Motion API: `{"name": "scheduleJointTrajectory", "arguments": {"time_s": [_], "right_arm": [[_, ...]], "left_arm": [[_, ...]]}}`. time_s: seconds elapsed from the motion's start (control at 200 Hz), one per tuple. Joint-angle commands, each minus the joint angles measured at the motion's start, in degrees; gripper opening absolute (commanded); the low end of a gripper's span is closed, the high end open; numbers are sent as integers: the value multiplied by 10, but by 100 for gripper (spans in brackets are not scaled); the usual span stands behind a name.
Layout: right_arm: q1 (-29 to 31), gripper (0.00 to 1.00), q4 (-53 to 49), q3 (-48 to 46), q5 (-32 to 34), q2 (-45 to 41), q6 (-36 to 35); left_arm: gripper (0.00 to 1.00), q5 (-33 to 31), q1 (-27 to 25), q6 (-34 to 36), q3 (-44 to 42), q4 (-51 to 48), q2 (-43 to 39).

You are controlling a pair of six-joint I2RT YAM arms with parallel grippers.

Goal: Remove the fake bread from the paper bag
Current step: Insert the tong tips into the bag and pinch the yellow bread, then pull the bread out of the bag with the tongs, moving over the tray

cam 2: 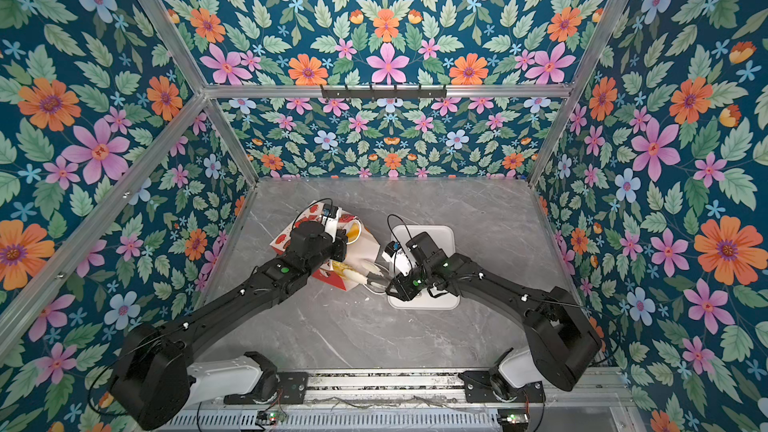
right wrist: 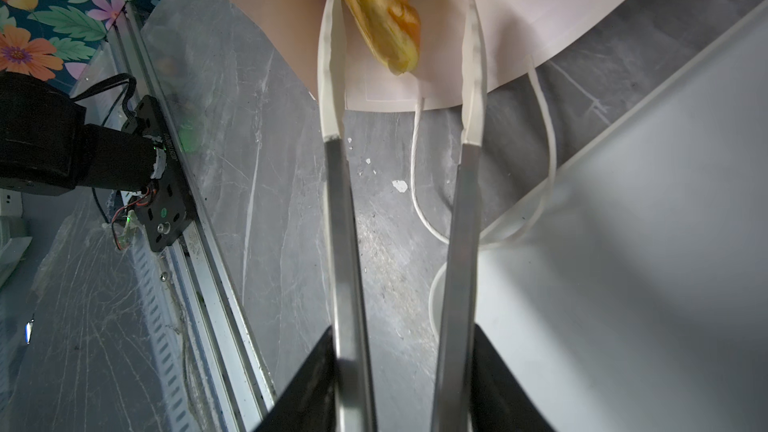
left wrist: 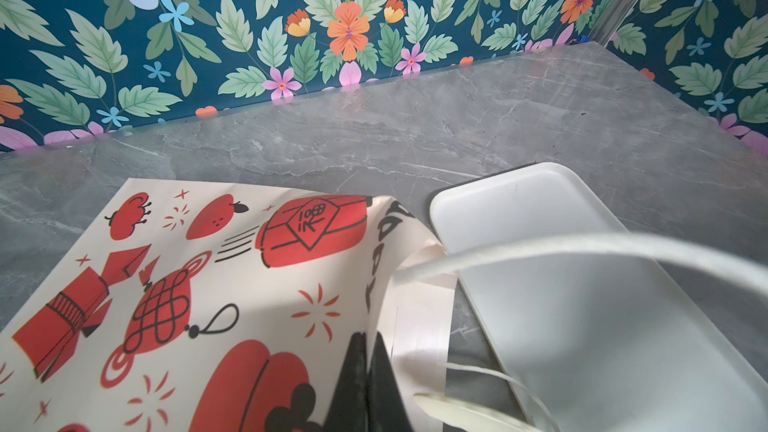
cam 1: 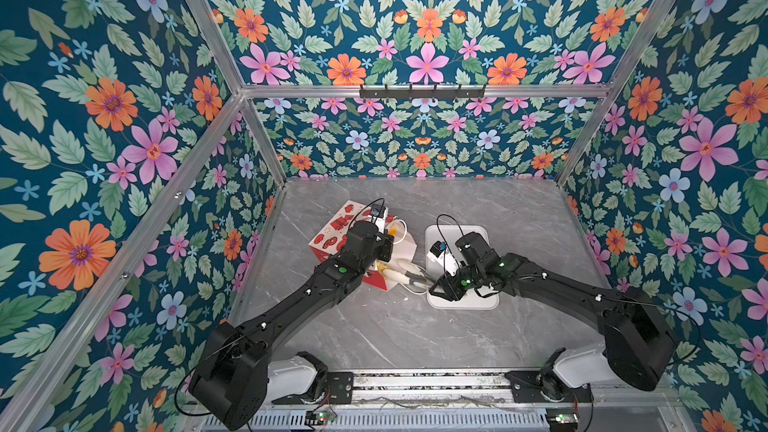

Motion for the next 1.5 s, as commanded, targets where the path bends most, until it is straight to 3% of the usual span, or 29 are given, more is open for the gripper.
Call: {"name": "scheduleJointTrajectory", "arguments": {"time_s": [0.0, 0.31, 0.415, 0.525, 0.78, 1.225, 1.495], "right_arm": [[-2, 47, 30, 6, -24, 9, -6], [-2, 48, 16, 35, -62, 56, -20], [-2, 41, -2, 41, -68, 56, -23], [-2, 30, -3, 32, -57, 28, -18], [-2, 14, -48, 19, -18, -44, -13], [-2, 10, -144, -20, 45, -183, 39], [-2, 7, -254, -23, 116, -284, 95]], "left_arm": [[0, 7, 0, -8, -1, 19, -4], [0, 9, 0, -10, -1, 22, -7], [0, 10, 0, -9, 2, 23, -6], [0, 6, 0, -9, 3, 24, -5], [0, -4, 0, -12, 10, 26, 5], [0, -38, 2, -35, 30, 29, 22], [0, -54, 4, -48, 41, 33, 36]]}}
